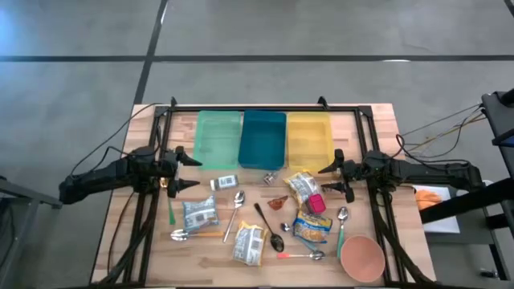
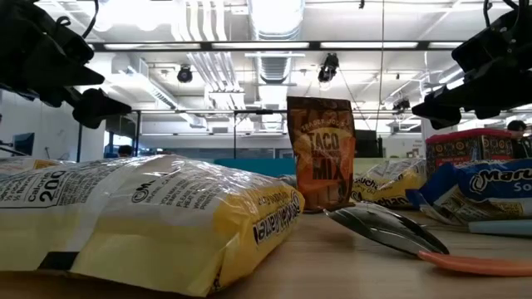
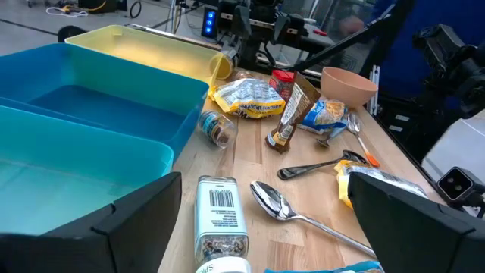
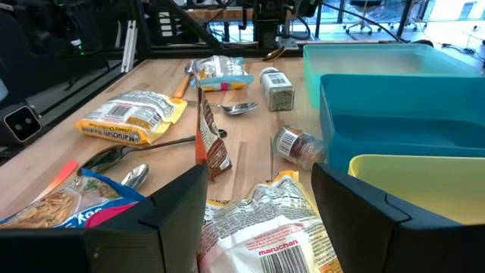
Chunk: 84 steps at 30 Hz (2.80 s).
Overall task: Pick & Place Food Item
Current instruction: Put the orange seasoning pack into the blue bin
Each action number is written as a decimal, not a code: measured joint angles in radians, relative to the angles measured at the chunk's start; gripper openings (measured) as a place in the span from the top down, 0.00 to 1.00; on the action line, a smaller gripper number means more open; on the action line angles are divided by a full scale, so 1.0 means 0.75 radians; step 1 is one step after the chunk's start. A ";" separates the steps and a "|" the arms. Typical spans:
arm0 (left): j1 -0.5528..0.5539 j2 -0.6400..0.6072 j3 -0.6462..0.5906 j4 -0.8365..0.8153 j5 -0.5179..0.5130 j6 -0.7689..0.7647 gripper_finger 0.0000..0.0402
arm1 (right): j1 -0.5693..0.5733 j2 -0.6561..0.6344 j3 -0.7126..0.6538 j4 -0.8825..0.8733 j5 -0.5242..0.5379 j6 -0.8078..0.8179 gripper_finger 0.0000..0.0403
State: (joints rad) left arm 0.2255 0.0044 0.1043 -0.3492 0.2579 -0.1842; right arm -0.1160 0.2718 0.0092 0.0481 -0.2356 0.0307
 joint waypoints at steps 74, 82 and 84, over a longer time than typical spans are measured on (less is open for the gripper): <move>0.006 0.999 0.709 0.574 0.097 -0.569 0.04 | 0.000 0.313 0.677 0.007 -0.244 0.555 0.42; 0.006 1.155 0.820 0.472 0.101 -0.624 0.04 | 0.000 0.455 0.876 -0.248 -0.288 0.535 0.42; 0.005 1.171 0.814 0.472 0.101 -0.640 0.04 | 0.000 0.462 0.883 -0.278 -0.290 0.530 0.42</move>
State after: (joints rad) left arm 0.2295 0.8825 0.7150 0.0046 0.3335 -0.6643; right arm -0.1158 0.6186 0.6712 -0.1602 -0.4530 0.4280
